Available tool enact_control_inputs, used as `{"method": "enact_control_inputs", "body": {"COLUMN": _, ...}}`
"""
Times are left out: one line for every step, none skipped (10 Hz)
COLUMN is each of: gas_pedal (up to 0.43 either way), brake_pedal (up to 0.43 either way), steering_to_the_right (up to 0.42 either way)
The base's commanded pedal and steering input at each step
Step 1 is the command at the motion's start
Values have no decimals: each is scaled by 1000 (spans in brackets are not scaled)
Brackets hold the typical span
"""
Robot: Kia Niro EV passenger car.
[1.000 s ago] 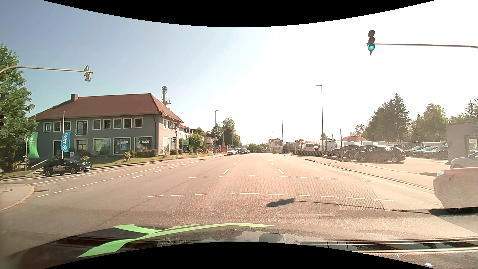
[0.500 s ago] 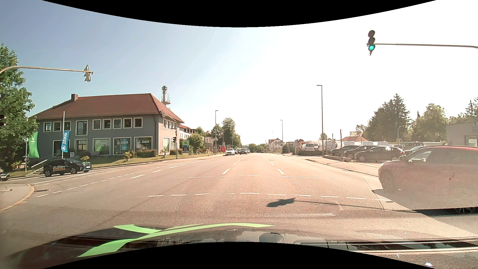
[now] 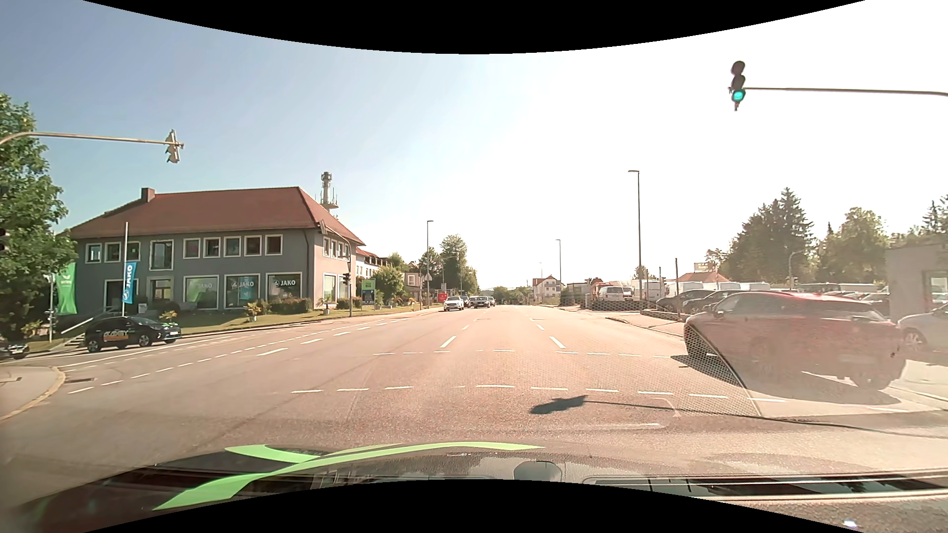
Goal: Follow the waypoints while adhering to traffic rules and regulations
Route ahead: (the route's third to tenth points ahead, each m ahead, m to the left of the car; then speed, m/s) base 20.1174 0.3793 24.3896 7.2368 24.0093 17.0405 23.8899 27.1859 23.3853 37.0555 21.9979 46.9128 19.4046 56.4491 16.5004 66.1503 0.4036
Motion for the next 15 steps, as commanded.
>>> {"method": "enact_control_inputs", "body": {"gas_pedal": 240, "brake_pedal": 0, "steering_to_the_right": -8}}
{"method": "enact_control_inputs", "body": {"gas_pedal": 197, "brake_pedal": 0, "steering_to_the_right": -5}}
{"method": "enact_control_inputs", "body": {"gas_pedal": 138, "brake_pedal": 0, "steering_to_the_right": -2}}
{"method": "enact_control_inputs", "body": {"gas_pedal": 157, "brake_pedal": 0, "steering_to_the_right": 2}}
{"method": "enact_control_inputs", "body": {"gas_pedal": 169, "brake_pedal": 0, "steering_to_the_right": 7}}
{"method": "enact_control_inputs", "body": {"gas_pedal": 189, "brake_pedal": 0, "steering_to_the_right": 11}}
{"method": "enact_control_inputs", "body": {"gas_pedal": 197, "brake_pedal": 0, "steering_to_the_right": 14}}
{"method": "enact_control_inputs", "body": {"gas_pedal": 197, "brake_pedal": 0, "steering_to_the_right": 17}}
{"method": "enact_control_inputs", "body": {"gas_pedal": 197, "brake_pedal": 0, "steering_to_the_right": 18}}
{"method": "enact_control_inputs", "body": {"gas_pedal": 197, "brake_pedal": 0, "steering_to_the_right": 18}}
{"method": "enact_control_inputs", "body": {"gas_pedal": 209, "brake_pedal": 0, "steering_to_the_right": 18}}
{"method": "enact_control_inputs", "body": {"gas_pedal": 209, "brake_pedal": 0, "steering_to_the_right": 15}}
{"method": "enact_control_inputs", "body": {"gas_pedal": 209, "brake_pedal": 0, "steering_to_the_right": -1}}
{"method": "enact_control_inputs", "body": {"gas_pedal": 209, "brake_pedal": 0, "steering_to_the_right": -16}}
{"method": "enact_control_inputs", "body": {"gas_pedal": 209, "brake_pedal": 0, "steering_to_the_right": -23}}
